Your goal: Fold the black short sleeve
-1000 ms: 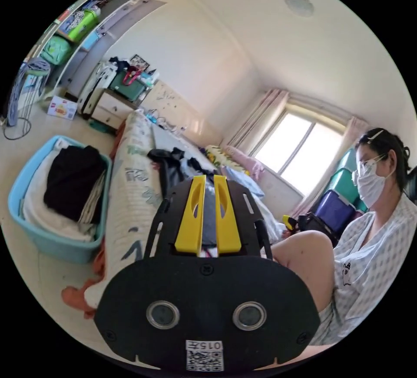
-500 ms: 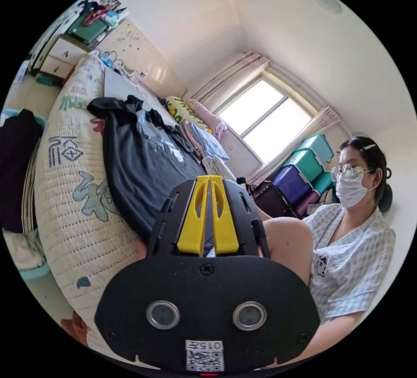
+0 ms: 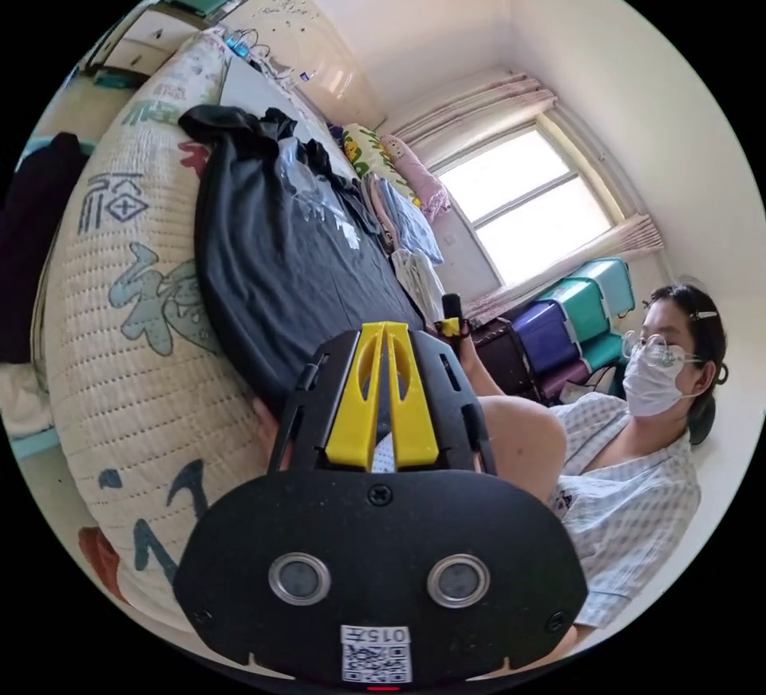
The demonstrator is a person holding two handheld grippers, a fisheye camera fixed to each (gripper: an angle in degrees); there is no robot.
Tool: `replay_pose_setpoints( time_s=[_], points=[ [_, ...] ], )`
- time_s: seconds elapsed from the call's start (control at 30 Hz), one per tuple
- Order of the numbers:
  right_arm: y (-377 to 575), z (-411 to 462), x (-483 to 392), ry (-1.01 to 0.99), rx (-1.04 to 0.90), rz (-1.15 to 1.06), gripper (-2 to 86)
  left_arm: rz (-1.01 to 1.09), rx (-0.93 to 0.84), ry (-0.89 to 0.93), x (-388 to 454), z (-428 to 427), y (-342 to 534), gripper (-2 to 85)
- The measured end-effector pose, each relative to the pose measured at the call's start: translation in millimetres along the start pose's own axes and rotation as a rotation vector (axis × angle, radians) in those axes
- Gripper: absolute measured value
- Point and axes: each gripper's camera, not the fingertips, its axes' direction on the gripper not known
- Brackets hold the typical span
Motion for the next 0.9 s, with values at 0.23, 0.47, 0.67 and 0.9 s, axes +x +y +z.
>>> replay_pose_setpoints(
  time_s=[0.23,0.47,0.67,0.9],
  points=[
    [22,-11,-21,0.109,-0.115,0.06,-0.6,0.029,-0.084,-0.049,32,33,36,-0.9],
    [35,-63,-30,0.021,0.032,0.062,-0.6,0.044,0.009,-0.025,24,22,54,-0.9],
    [62,-102,-59,0.114,0.053,0.105,-0.6,0.011,0.005,-0.14,9,13,76,-0.8],
    [90,-149,-126,0.342,0.109,0.093,-0.7,0.0,0.154,-0.209,-11,-8,111,-0.9]
  ],
)
